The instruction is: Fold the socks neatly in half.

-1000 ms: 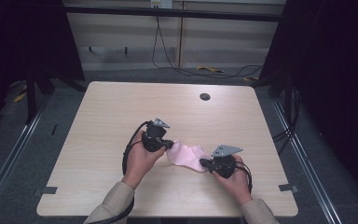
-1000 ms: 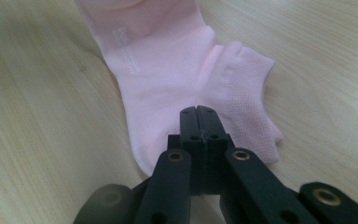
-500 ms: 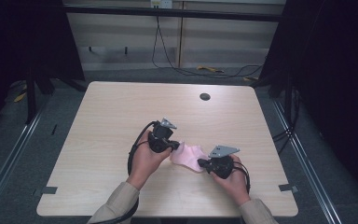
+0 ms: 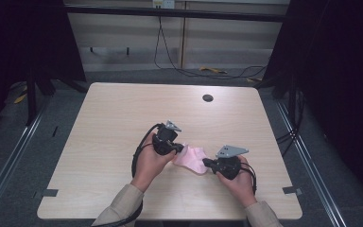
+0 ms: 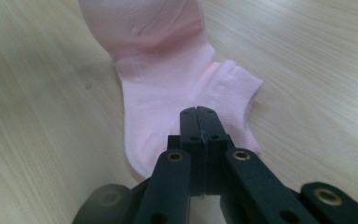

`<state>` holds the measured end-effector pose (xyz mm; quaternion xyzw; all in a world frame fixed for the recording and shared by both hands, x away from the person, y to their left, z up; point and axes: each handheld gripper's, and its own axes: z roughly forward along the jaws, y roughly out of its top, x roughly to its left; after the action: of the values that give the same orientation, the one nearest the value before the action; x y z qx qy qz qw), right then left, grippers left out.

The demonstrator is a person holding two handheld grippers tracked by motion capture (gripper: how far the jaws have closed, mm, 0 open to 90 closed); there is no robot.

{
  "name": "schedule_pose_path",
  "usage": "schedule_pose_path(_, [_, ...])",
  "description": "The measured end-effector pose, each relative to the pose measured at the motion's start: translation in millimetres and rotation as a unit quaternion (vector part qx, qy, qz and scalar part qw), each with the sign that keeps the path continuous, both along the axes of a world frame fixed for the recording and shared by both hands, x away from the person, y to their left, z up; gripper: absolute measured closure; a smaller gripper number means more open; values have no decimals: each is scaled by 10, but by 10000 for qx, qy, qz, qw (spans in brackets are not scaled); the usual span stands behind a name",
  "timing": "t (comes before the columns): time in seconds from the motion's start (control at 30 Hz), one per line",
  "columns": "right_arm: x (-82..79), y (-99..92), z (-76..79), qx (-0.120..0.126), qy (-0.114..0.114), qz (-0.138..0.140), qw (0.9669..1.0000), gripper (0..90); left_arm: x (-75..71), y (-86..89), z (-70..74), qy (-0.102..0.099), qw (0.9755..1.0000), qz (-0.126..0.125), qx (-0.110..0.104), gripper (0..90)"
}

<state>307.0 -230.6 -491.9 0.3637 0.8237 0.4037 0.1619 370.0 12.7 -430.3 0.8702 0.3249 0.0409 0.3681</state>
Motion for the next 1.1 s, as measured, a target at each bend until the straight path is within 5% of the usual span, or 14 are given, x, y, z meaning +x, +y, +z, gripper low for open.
schedule_pose_path(0.47, [8, 11, -76, -160, 197, 41, 9997, 900, -2, -15, 3, -5, 10000, -27, -32, 886])
schedule_pose_path(0.97, [-3, 161, -98, -119, 163, 256, 9995, 900, -8, -75, 3, -25, 10000, -54, -14, 886])
schedule_pose_path(1.1, [3, 102, -49, -50, 34, 105, 9999, 900, 3, -59, -10, -28, 10000, -27, -22, 886])
